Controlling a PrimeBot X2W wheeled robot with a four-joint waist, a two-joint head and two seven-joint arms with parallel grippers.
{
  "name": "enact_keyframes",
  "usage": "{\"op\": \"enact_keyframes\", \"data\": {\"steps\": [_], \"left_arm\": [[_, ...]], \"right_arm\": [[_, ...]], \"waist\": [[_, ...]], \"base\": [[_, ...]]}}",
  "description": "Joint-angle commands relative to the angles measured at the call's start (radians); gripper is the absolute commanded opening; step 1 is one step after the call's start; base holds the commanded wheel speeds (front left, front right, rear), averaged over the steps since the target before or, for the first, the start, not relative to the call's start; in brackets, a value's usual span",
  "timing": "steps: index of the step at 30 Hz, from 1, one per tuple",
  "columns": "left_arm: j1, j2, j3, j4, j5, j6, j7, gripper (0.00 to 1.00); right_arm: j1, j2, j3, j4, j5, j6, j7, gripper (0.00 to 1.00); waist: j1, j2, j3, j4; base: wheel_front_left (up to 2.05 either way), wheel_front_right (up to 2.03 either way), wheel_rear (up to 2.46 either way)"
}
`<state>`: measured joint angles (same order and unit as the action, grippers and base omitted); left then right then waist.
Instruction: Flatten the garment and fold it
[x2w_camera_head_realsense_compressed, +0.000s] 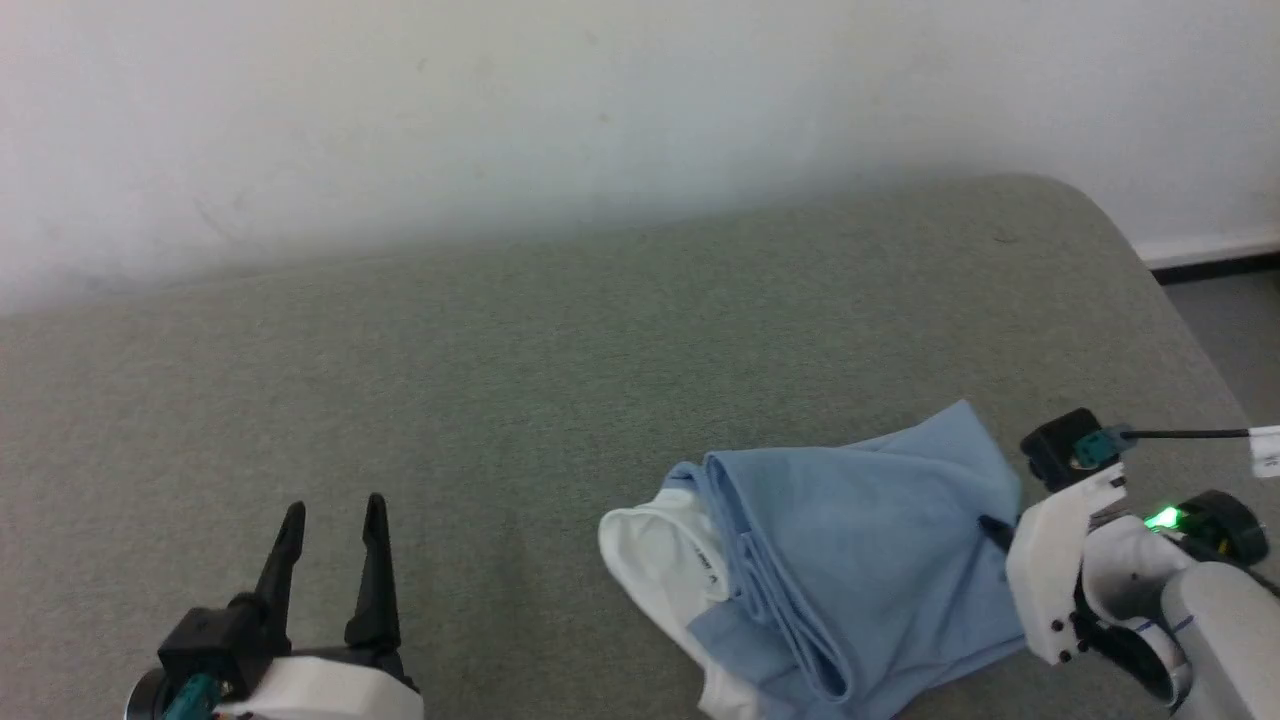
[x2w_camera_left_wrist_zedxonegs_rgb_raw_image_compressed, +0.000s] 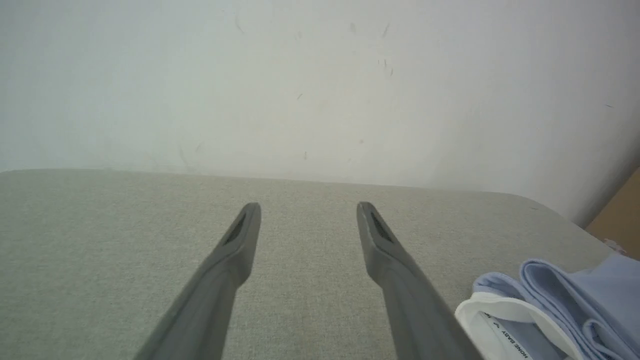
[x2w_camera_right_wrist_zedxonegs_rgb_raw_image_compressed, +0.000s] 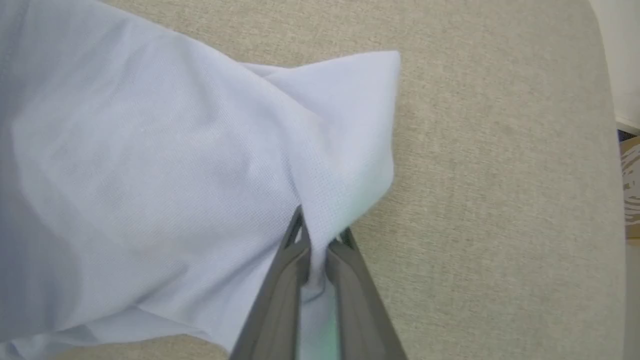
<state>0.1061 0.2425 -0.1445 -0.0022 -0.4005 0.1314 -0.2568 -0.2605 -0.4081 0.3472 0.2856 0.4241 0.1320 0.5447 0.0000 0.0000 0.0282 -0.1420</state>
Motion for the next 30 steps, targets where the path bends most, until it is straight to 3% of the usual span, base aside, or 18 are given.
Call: {"op": "enact_keyframes", "data": {"steps": [1,7,17,18,19,20,25,30], "left_arm": [[-0.031,-0.002,0.001,-0.01,0.016,-0.008,-0.005,1.0],[-0.119,0.015,-0.021,-0.024,0.025,-0.046,0.002,1.0],[-0.245,0.061,-0.037,-0.059,0.054,-0.073,0.029,1.0],[-0.25,0.064,-0.037,-0.06,0.056,-0.073,0.029,1.0],[-0.254,0.065,-0.036,-0.061,0.057,-0.073,0.029,1.0],[-0.256,0.065,-0.035,-0.059,0.057,-0.072,0.028,1.0],[-0.255,0.053,-0.034,-0.039,0.048,-0.069,0.019,1.0],[-0.232,0.033,-0.033,-0.011,0.038,-0.067,0.009,1.0]], "right_arm": [[-0.024,-0.022,-0.009,-0.001,-0.021,-0.001,-0.005,0.0],[-0.082,-0.088,-0.138,0.091,-0.112,-0.001,-0.101,0.0],[-0.193,-0.06,-0.428,0.348,-0.158,-0.001,-0.332,0.0],[-0.201,-0.053,-0.436,0.364,-0.164,-0.001,-0.358,0.11],[-0.208,-0.047,-0.443,0.379,-0.172,-0.001,-0.388,0.45],[-0.213,-0.042,-0.451,0.398,-0.182,-0.001,-0.412,1.0],[-0.211,-0.04,-0.529,0.501,-0.241,-0.001,-0.502,1.0],[-0.17,-0.053,-0.608,0.526,-0.299,-0.001,-0.572,1.0]], "waist": [[0.0,0.0,0.092,-0.13],[0.0,0.0,0.22,-0.199],[0.0,0.0,0.369,-0.175],[0.0,0.0,0.375,-0.171],[0.0,0.0,0.38,-0.166],[0.0,0.0,0.381,-0.162],[0.0,0.0,0.353,-0.135],[0.0,0.0,0.292,-0.113]], "base": [[0.0,0.0,0.0],[0.0,0.0,0.0],[0.0,0.0,0.0],[0.0,0.0,0.0],[0.0,0.0,0.0],[0.0,0.0,0.0],[0.0,0.0,0.0],[0.0,0.0,0.0]]}}
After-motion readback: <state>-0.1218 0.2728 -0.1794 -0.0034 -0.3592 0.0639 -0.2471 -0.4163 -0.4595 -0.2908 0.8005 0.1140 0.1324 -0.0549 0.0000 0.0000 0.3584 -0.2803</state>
